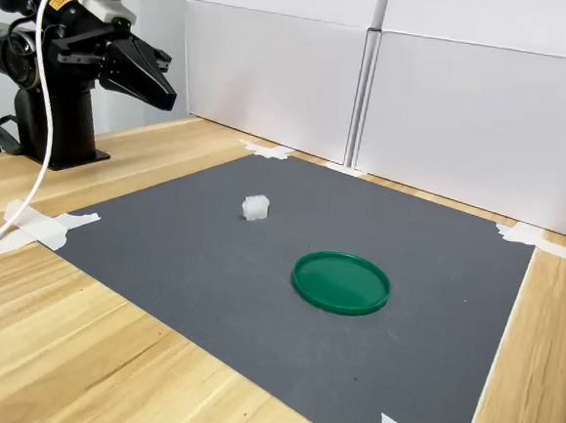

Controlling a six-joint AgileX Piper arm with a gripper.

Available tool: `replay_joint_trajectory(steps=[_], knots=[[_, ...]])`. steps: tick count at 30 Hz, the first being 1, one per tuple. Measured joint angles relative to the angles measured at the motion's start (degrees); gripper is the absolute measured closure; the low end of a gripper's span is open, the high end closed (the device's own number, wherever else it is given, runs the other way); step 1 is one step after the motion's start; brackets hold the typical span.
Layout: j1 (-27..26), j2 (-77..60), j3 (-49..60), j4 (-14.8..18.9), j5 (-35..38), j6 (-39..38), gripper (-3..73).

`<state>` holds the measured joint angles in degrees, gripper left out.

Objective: Grasp a white terminal and put it in the green lid.

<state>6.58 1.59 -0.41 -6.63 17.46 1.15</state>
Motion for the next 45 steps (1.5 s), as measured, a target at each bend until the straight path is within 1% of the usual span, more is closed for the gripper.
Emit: replay_joint_trajectory(steps=[23, 27, 32, 40, 45], knots=[[0.0, 0.8, 0.0, 0.0, 0.1, 0.0, 71.6], [0.0, 4.2, -1.0, 0.6, 2.6, 0.0, 71.6], [0.0, 10.6, -6.1, 1.6, 5.6, 0.0, 71.6], [0.0, 22.5, -16.4, 1.9, 12.1, 0.0, 71.6], [0.0, 31.0, -22.6, 1.9, 14.3, -0.3, 71.6]])
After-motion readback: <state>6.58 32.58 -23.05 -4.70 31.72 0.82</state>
